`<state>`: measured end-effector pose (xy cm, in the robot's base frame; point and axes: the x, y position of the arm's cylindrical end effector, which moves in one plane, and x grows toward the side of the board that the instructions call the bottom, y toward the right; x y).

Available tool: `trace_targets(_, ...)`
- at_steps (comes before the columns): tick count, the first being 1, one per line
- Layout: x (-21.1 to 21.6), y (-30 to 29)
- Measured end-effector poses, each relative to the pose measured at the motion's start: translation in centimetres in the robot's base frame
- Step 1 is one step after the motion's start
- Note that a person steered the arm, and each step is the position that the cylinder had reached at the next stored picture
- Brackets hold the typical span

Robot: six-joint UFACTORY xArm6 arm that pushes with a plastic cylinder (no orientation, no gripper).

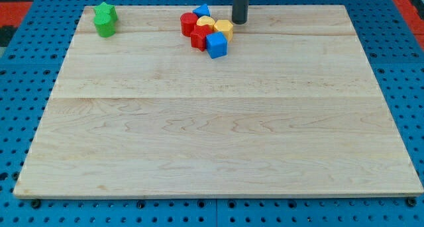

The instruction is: Slightly push the yellow hexagon above

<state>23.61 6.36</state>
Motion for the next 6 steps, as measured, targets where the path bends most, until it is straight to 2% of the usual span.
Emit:
trace_targets(1,2.3,2.6)
trace_targets(2,5.8,-0.2)
trace_targets(6,3.7,-2.2)
